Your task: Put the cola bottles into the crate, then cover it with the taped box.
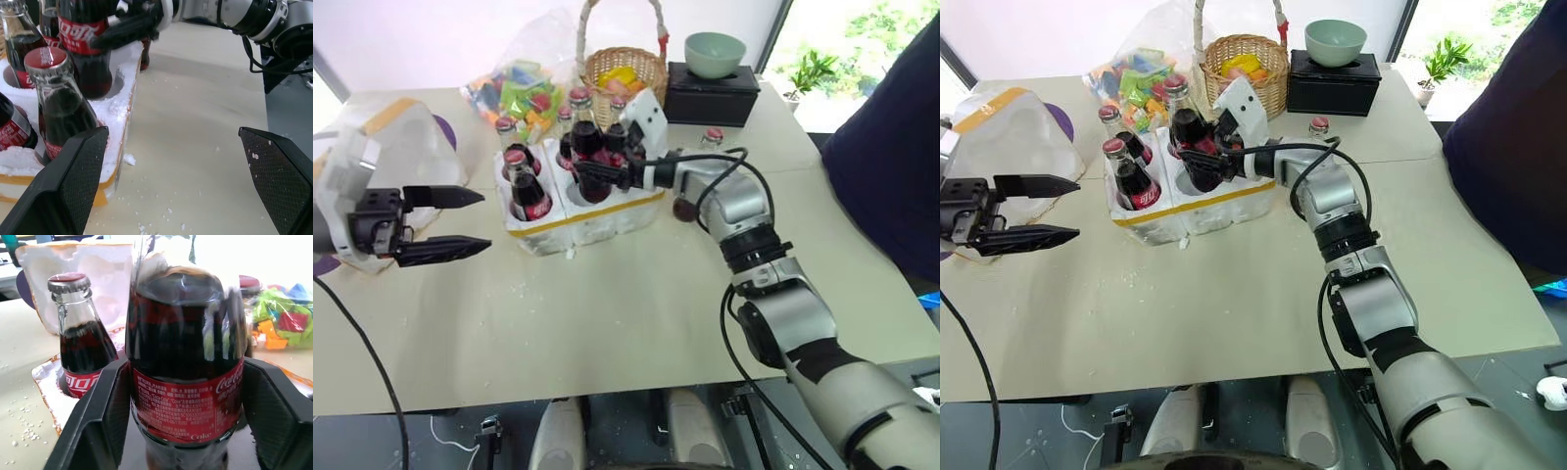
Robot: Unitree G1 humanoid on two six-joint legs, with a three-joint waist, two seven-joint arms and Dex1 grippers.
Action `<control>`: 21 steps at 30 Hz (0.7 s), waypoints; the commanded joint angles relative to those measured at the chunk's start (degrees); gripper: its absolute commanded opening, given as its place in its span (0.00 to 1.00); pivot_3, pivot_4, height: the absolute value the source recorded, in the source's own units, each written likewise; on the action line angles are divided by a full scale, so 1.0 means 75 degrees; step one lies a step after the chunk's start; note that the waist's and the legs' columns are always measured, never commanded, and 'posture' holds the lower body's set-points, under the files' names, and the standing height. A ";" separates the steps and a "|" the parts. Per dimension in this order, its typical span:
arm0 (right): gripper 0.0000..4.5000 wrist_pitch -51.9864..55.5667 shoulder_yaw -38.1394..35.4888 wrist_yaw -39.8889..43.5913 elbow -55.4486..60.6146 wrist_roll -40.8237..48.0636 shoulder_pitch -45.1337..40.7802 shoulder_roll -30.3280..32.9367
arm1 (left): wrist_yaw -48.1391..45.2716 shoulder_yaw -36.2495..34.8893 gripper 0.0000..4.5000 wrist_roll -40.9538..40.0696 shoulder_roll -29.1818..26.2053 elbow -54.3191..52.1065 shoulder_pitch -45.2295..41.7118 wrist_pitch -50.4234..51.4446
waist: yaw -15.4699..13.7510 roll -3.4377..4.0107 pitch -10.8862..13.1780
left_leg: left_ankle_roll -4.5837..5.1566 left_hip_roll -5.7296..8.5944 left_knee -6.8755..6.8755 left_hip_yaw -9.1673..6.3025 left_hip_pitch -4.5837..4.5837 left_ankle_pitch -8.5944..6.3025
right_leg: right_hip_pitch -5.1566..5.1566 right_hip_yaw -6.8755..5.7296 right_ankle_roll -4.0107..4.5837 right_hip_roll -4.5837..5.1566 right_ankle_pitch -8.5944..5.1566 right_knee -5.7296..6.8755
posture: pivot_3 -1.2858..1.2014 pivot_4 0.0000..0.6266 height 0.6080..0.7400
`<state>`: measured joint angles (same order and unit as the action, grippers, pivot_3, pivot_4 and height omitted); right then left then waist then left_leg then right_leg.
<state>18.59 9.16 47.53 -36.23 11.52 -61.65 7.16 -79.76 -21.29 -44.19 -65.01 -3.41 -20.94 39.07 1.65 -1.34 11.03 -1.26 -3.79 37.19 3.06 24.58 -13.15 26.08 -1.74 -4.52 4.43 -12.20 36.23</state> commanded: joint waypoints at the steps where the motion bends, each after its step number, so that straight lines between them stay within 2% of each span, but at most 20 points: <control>1: 0.99 0.0164 -0.0177 0.0012 0.0358 0.0130 -0.0038 -0.0086 | -0.0046 0.0022 1.00 0.0113 -0.0014 0.0152 -0.0237 -0.0246 | 0.0014 0.0002 0.0001 | -0.0005 0.0000 0.0000 0.0000 0.0003 0.0003 | 0.0001 0.0001 0.0000 0.0000 0.0000 0.0000 | 0.52 0.24 1.00; 18: 0.99 0.0534 -0.0382 0.0065 0.1022 0.0340 0.0112 -0.0104 | -0.0016 0.0578 1.00 0.0316 0.0260 0.0444 -0.0925 -0.0405 | 0.0034 -0.0001 0.0000 | -0.0020 0.0000 0.0001 -0.0005 0.0004 0.0012 | -0.0001 0.0000 -0.0001 0.0001 0.0001 0.0001 | 0.52 0.24 1.00; 19: 0.87 0.0522 -0.0343 0.0099 0.1067 0.0317 0.0114 -0.0098 | -0.0003 0.0589 1.00 0.0311 0.0257 0.0443 -0.0972 -0.0373 | 0.0035 -0.0001 0.0000 | -0.0021 0.0000 0.0001 -0.0005 0.0004 0.0012 | -0.0002 -0.0001 -0.0001 0.0001 0.0001 0.0001 | 0.52 0.24 1.00; 20: 0.82 0.0514 -0.0303 0.0088 0.1100 0.0273 0.0118 -0.0091 | 0.0002 0.0594 1.00 0.0312 0.0254 0.0439 -0.0999 -0.0352 | 0.0039 -0.0001 0.0000 | -0.0020 0.0000 0.0001 -0.0005 0.0005 0.0012 | -0.0002 -0.0001 -0.0001 0.0001 0.0001 0.0001 | 0.52 0.24 1.00; 21: 0.72 0.0535 -0.0281 0.0079 0.1152 0.0253 0.0132 -0.0086 | 0.0007 0.0586 1.00 0.0314 0.0251 0.0422 -0.1001 -0.0334 | 0.0045 -0.0002 -0.0001 | -0.0021 0.0000 0.0001 -0.0005 0.0004 0.0012 | -0.0002 0.0000 -0.0002 0.0001 0.0001 0.0001 | 0.52 0.24 1.00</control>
<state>23.06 8.04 48.01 -31.02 12.50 -59.84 6.67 -79.77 -16.41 -41.74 -62.63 0.20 -27.76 36.73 1.98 -1.35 11.03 -1.41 -3.79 37.20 3.02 24.61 -13.06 26.06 -1.74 -4.53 4.43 -12.19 36.24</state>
